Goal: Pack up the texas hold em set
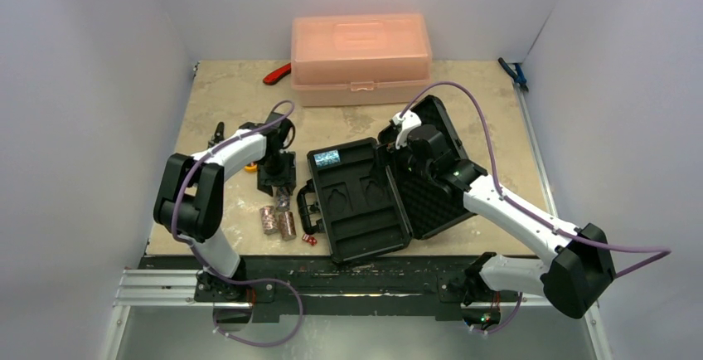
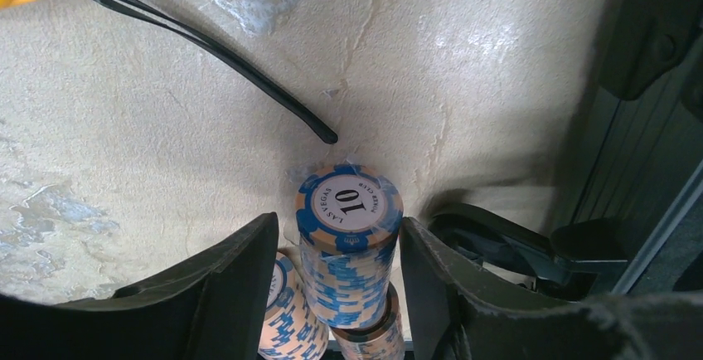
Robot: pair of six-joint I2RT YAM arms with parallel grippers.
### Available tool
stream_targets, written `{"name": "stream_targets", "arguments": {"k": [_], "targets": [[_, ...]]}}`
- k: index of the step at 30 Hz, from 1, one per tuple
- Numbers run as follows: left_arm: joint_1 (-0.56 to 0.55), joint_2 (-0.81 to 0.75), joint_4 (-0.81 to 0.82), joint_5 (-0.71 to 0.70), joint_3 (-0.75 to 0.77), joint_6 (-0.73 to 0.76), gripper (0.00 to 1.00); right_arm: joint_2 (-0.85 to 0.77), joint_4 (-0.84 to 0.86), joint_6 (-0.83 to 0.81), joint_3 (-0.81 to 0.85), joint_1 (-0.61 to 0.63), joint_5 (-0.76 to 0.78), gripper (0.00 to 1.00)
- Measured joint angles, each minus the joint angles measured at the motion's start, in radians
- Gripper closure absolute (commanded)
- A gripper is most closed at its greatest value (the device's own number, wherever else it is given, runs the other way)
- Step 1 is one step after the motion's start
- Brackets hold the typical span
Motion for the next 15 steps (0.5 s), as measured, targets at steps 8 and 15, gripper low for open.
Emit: {"name": "stream_targets", "arguments": {"k": [8, 15], "targets": [[-0.002, 0.022, 0.003, -0.005, 0.0, -0.002, 0.47, 0.0, 0.003, 0.0, -0.001, 0.0, 0.0, 0.09], [-0.007, 0.026, 0.004, -0.016, 0.007, -0.002, 0.48, 0.0, 0.004, 0.0, -0.001, 0.0, 0.0, 0.09]]}}
